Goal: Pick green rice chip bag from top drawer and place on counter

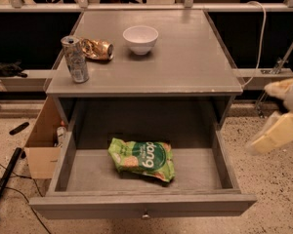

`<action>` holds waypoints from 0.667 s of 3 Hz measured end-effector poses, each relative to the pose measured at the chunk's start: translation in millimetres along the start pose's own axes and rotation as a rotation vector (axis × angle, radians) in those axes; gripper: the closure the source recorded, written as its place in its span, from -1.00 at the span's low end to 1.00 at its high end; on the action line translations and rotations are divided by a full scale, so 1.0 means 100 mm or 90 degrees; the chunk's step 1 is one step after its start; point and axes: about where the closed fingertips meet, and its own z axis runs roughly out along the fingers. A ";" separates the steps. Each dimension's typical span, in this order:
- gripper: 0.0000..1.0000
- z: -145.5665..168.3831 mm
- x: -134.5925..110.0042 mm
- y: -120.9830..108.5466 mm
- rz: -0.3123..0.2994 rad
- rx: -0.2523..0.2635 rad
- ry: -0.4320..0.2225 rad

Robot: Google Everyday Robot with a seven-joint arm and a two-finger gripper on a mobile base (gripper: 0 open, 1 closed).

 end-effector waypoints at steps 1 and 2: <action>-1.00 0.55 0.08 0.04 0.043 -0.030 -0.138; -1.00 0.91 -0.25 0.27 0.061 -0.089 -0.274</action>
Offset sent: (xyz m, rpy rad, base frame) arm 0.0272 0.1311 -0.0618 0.7939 -0.1203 0.1044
